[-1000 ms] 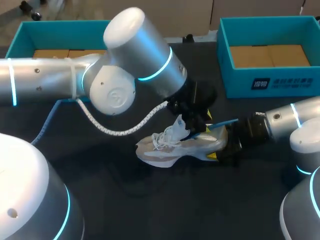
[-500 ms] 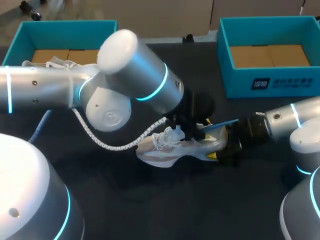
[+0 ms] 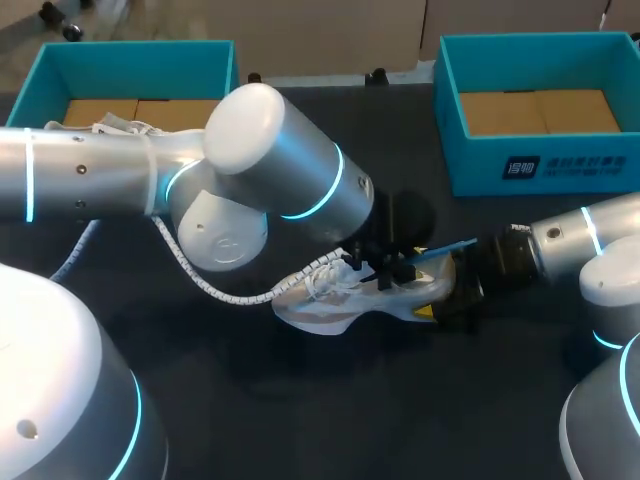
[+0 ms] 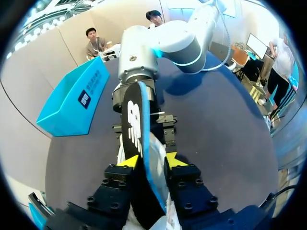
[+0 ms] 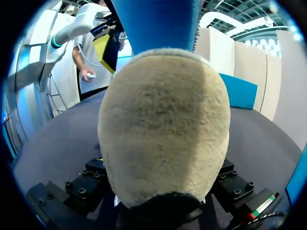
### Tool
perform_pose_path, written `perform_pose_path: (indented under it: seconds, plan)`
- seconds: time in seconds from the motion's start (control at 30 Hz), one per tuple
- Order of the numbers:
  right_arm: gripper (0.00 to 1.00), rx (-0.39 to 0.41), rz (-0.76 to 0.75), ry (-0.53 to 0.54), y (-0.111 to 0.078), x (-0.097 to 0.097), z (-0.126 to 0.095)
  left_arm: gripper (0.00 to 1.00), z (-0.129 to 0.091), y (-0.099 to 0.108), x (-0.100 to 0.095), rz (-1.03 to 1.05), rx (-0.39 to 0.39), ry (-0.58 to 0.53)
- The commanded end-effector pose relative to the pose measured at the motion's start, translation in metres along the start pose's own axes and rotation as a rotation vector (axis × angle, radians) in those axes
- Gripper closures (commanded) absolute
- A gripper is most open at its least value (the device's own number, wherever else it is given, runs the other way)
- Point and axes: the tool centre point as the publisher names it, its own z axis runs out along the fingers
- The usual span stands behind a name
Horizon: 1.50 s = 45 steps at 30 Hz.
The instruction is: Take the shoe out of the shoebox, open the shoe tongue, remove and reinsert the insole, then place the shoe into the shoebox
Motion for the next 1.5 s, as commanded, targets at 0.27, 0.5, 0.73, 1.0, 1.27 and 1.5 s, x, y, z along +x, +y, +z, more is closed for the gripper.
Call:
perform_pose_path:
  seconds: [0.27, 0.5, 0.73, 1.0, 1.27, 1.5]
  plan:
    - [1.00, 0.003, 0.000, -0.001, -0.001, 0.000, 0.002, 1.00, 0.004, 0.001, -0.005, -0.028, 0.010, 0.008]
    - [1.00, 0.003, 0.000, -0.001, -0.001, 0.000, 0.002, 1.00, -0.015, -0.006, -0.006, -0.024, 0.046, 0.016]
    - [1.00, 0.003, 0.000, -0.001, -0.001, 0.000, 0.002, 1.00, -0.037, -0.021, -0.013, -0.050, 0.087, 0.069]
    - [1.00, 0.003, 0.000, -0.001, -0.001, 0.000, 0.002, 1.00, -0.066, -0.035, -0.020, -0.085, 0.127, 0.169]
    - [1.00, 0.003, 0.000, -0.001, -0.001, 0.000, 0.002, 1.00, -0.099, -0.049, -0.024, -0.141, 0.185, 0.169]
    - [1.00, 0.003, 0.000, -0.001, -0.001, 0.000, 0.002, 1.00, -0.132, -0.064, -0.032, -0.211, 0.273, 0.169]
